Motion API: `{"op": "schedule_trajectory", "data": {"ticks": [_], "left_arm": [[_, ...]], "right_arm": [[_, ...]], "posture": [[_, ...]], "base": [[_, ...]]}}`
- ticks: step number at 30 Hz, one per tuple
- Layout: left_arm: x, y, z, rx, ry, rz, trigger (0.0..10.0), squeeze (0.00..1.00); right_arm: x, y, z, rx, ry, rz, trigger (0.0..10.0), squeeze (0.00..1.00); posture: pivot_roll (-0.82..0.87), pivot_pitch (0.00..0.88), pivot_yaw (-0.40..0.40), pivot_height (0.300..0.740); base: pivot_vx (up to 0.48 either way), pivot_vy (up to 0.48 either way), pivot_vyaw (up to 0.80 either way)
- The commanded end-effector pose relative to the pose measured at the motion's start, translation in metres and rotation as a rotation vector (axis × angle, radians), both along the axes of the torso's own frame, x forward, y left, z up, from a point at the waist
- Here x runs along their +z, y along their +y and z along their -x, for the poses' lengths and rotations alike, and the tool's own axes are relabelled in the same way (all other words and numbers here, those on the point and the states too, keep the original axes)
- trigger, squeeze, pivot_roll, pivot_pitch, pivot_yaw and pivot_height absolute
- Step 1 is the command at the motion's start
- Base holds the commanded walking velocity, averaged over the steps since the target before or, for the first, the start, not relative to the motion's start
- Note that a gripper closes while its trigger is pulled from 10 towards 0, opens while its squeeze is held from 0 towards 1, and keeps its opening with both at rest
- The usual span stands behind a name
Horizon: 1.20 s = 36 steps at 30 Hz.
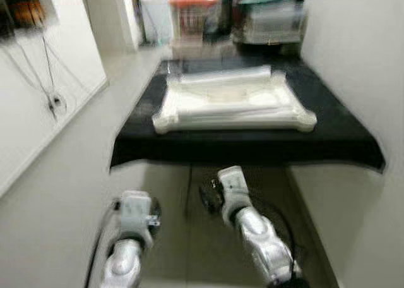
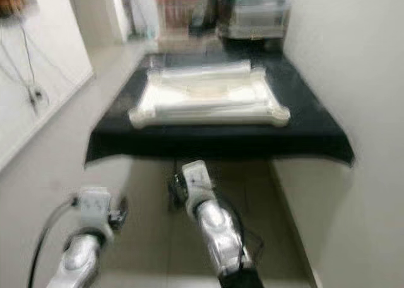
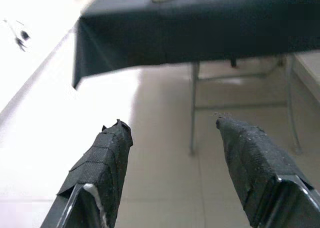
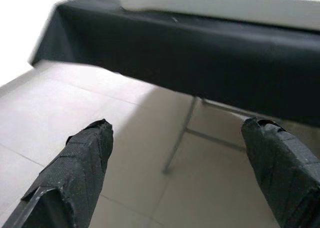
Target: Building children table
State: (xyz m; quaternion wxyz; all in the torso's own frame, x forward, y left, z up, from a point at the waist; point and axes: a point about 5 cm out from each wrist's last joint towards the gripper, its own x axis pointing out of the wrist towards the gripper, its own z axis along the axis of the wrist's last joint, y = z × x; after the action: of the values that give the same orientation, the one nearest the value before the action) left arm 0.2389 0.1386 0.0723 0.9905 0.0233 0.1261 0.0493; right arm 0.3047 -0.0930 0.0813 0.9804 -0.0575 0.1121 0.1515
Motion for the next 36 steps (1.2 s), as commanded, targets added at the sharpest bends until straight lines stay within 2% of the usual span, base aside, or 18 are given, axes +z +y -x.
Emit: {"op": "schedule_trajectory", "data": {"ticks": [1, 7, 10, 13, 18, 24, 31, 36], "left_arm": [[-0.005, 0.0, 0.002, 0.009, 0.029, 0.008, 10.0, 0.0], [-0.002, 0.0, 0.002, 0.005, 0.013, -0.004, 10.0, 0.0], [0.011, -0.007, 0.005, -0.051, -0.067, -0.031, 10.0, 0.0], [0.016, -0.011, 0.005, -0.073, -0.096, -0.041, 10.0, 0.0], [0.017, -0.009, 0.005, -0.063, -0.118, -0.054, 10.0, 0.0], [0.018, -0.008, 0.003, -0.056, -0.126, -0.062, 10.0, 0.0], [0.018, -0.012, 0.003, -0.076, -0.131, -0.07, 10.0, 0.0], [0.016, -0.014, 0.003, -0.078, -0.128, -0.064, 10.0, 0.0]], "right_arm": [[0.0, 0.0, 0.0, -0.007, -0.007, 0.002, 10.0, 0.0], [0.012, -0.003, -0.001, -0.027, -0.084, -0.001, 10.0, 0.0], [0.023, -0.006, 0.0, -0.036, -0.144, -0.017, 10.0, 0.0], [0.026, -0.006, 0.001, -0.036, -0.165, -0.036, 10.0, 0.0], [0.024, -0.003, 0.002, -0.024, -0.169, -0.026, 10.0, 0.0], [0.022, 0.002, 0.004, -0.01, -0.174, -0.014, 10.0, 0.0], [0.016, 0.001, 0.004, -0.013, -0.146, -0.017, 10.0, 0.0], [0.013, -0.001, 0.003, -0.025, -0.132, -0.014, 10.0, 0.0]], "posture": [[-0.08, 0.0, 0.05, 0.74], [-0.08, 0.0, 0.049, 0.74], [-0.07, 0.0, 0.047, 0.74], [-0.07, 0.0, 0.047, 0.74], [-0.08, 0.0, 0.056, 0.74], [-0.07, 0.0, 0.047, 0.74], [-0.07, 0.0, 0.039, 0.74], [-0.09, 0.0, 0.055, 0.74]], "base": [[0.0, 0.0, 0.0], [0.0, 0.0, 0.0], [0.0, 0.0, 0.0], [0.0, 0.0, -0.32], [0.0, 0.0, -0.78], [0.0, 0.0, 0.0], [0.0, 0.0, 0.0], [0.0, 0.0, -0.8]]}}
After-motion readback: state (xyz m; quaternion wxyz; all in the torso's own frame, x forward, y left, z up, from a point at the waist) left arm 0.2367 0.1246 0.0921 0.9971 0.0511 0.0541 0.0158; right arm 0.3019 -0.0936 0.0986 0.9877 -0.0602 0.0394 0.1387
